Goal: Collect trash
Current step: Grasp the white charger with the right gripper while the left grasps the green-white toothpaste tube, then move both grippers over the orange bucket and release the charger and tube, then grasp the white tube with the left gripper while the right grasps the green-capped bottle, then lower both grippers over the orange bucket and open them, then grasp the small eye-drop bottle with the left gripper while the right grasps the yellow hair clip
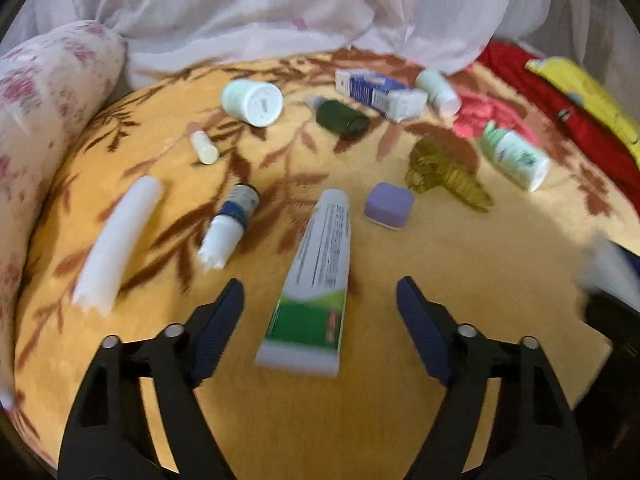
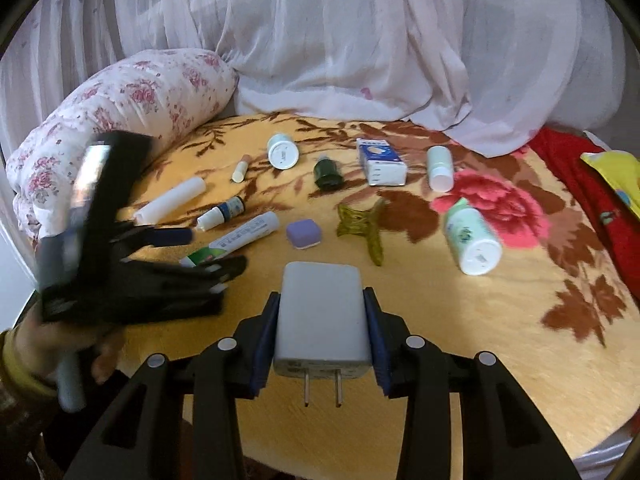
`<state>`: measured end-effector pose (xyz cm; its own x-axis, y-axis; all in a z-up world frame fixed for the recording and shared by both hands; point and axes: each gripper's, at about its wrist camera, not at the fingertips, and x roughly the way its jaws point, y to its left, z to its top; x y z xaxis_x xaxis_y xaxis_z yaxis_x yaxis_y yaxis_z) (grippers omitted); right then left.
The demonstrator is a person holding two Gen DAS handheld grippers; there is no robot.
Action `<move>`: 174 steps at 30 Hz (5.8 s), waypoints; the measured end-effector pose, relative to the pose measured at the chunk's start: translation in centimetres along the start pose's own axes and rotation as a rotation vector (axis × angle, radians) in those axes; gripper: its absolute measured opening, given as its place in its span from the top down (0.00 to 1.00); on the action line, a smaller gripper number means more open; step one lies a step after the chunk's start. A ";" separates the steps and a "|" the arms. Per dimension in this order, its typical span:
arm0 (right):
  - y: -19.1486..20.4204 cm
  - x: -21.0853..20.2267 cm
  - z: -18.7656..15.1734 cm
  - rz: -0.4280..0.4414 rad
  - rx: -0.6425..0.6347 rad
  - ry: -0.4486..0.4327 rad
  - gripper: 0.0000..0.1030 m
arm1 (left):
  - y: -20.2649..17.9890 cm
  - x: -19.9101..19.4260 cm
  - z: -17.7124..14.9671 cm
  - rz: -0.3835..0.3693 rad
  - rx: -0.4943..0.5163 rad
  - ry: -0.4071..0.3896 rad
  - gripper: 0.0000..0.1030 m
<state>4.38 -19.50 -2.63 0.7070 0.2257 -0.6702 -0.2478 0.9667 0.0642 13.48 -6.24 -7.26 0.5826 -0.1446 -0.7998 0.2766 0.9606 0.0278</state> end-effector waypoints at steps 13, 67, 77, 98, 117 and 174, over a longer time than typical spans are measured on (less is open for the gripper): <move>0.4 -0.2 -1.3 0.009 -0.009 -0.005 0.61 | 0.1 -1.2 -0.6 -0.023 -0.028 -0.004 0.70; 5.9 -4.3 -9.8 0.067 -0.058 0.077 0.21 | 7.6 -14.2 -11.0 -0.015 -0.193 -0.124 0.18; 4.4 -3.6 -7.4 0.021 -0.072 0.032 0.21 | 13.3 -4.5 -0.6 0.120 -0.220 -0.080 0.18; -5.9 1.7 0.1 -0.182 0.037 -0.001 0.21 | 9.8 -8.0 -2.6 0.017 -0.178 -0.184 0.76; -13.4 12.4 6.3 -0.302 0.157 0.234 0.54 | 5.8 -10.9 -7.9 -0.070 -0.174 -0.177 0.76; 1.3 -3.1 -5.1 0.054 -0.006 0.020 0.20 | 6.7 -1.7 0.7 -0.025 -0.139 -0.041 0.19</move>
<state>-1.49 -19.57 -4.28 0.6789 0.2753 -0.6806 -0.2896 0.9523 0.0963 14.89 0.30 -5.26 0.6085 -0.1759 -0.7738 0.1850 0.9797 -0.0773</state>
